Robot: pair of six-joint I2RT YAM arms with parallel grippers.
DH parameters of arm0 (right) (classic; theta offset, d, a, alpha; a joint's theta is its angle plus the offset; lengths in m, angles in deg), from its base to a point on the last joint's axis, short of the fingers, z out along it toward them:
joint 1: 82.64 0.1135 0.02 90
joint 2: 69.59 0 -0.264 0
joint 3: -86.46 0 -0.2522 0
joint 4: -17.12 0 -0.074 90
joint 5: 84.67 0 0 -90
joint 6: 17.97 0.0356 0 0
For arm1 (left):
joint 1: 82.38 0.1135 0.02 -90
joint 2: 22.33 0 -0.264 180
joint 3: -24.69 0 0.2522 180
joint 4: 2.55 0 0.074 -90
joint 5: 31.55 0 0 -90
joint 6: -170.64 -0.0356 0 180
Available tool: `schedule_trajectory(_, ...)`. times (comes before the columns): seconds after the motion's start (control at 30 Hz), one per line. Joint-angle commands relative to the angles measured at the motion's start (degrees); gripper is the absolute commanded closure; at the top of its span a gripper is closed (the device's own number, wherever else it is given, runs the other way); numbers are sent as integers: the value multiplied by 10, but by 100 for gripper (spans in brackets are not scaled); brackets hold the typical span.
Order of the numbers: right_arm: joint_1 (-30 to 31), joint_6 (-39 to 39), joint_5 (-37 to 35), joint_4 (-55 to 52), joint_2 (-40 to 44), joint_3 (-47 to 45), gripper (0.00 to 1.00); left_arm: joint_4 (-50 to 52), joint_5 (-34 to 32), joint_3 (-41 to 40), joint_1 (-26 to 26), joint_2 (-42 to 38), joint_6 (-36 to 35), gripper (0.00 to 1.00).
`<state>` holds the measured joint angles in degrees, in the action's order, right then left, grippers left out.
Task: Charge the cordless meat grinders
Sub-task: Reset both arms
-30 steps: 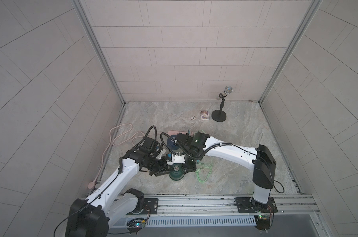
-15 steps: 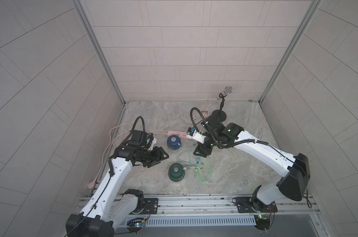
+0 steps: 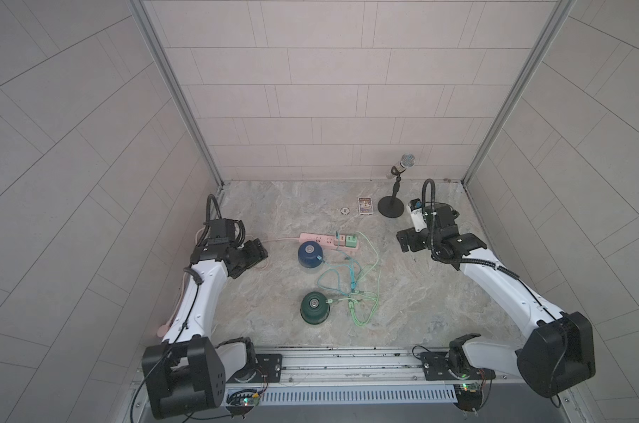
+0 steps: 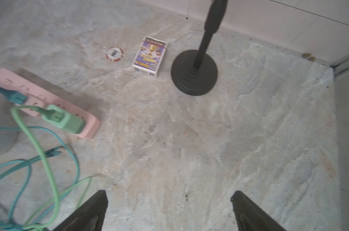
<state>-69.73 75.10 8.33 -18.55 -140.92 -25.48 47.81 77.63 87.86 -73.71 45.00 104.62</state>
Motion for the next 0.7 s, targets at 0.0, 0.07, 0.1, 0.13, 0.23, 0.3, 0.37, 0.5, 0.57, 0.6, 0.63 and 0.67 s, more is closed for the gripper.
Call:
schedule_trajectory(0.0,-16,33,-26,76,10,-30,1,-143,-56,-33,3,11,-15,16)
schedule_trajectory(0.07,-25,43,-46,95,-2,-45,0,-189,-86,-48,3,25,-40,15)
schedule_trajectory(0.1,-29,49,-53,102,-6,-50,1,-203,-97,-54,3,32,-50,15)
schedule_trajectory(0.13,-34,56,-60,109,-12,-56,1,-221,-99,-61,3,40,-56,15)
schedule_trajectory(0.23,-50,76,-70,140,-14,-80,1,-287,-99,-85,3,55,-79,15)
schedule_trajectory(0.3,-59,85,-76,162,-12,-98,0,-350,-105,-114,3,61,-90,15)
schedule_trajectory(0.37,-66,90,-77,174,-10,-110,1,-407,-122,-142,2,67,-100,15)
schedule_trajectory(0.5,-72,97,-86,194,-4,-132,1,-509,-144,-188,-1,87,-106,15)
schedule_trajectory(0.57,-75,98,-89,211,0,-146,1,-574,-162,-213,-6,103,-126,15)
schedule_trajectory(0.6,-77,96,-91,221,3,-153,1,-608,-172,-220,-7,110,-130,15)
schedule_trajectory(0.63,-78,94,-93,234,5,-162,1,-649,-173,-229,-6,120,-138,15)
schedule_trajectory(0.67,-80,93,-96,247,9,-172,1,-691,-165,-236,-6,127,-149,15)
